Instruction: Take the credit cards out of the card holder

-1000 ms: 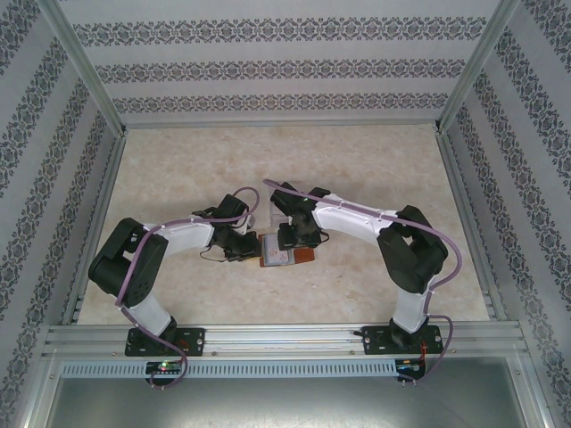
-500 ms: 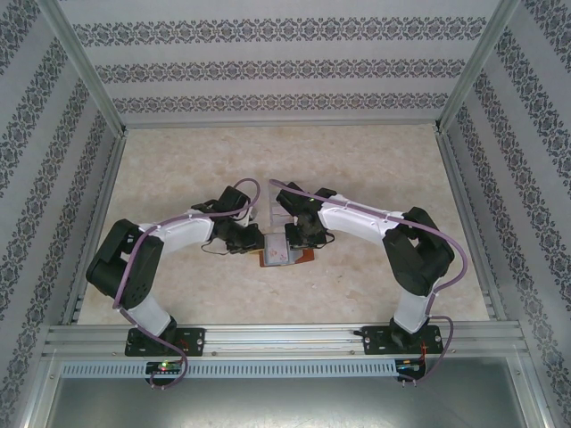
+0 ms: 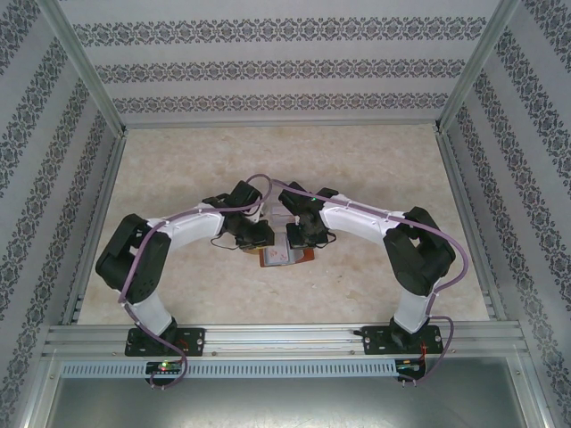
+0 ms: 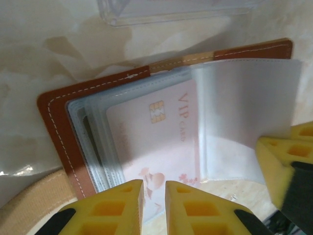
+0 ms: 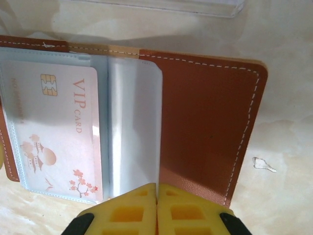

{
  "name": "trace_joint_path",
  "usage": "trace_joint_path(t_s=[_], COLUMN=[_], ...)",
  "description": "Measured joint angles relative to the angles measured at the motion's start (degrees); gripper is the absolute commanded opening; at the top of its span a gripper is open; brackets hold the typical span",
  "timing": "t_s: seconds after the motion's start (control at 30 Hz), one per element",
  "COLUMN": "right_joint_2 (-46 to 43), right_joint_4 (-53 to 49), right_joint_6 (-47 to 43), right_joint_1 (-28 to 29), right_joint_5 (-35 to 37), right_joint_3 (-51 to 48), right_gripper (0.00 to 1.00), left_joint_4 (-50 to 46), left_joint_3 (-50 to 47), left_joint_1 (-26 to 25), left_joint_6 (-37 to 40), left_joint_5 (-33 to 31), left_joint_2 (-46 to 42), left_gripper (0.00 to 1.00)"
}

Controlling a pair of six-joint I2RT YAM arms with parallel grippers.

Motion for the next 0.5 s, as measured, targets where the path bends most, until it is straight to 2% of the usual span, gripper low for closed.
trace_joint_path(t_s=[0.17, 0.4, 0.5], right_joint_2=[0.0, 0.1, 0.2], right_joint_4=[0.0, -0.5, -0.9], right_joint_6=[-0.3, -1.0, -1.4], right_joint_1=[0.0, 0.0, 0.0], right_joint_5=[0.4, 2.7, 3.9], right_joint_3=[-0.5, -1.1, -1.5], right_gripper=[0.11, 0.26, 0.29], left_joint_4=[-2.1, -2.4, -2.4], left_joint_3=[0.9, 1.0, 1.0], left_joint_1=[-0.6, -0.6, -0.6], left_joint_6=[1.1, 1.2, 1.2], left_joint_5=[-2.7, -3.1, -3.1], left_joint_2=[3.0, 3.1, 3.1], left_gripper=[0.19, 0.19, 0.19])
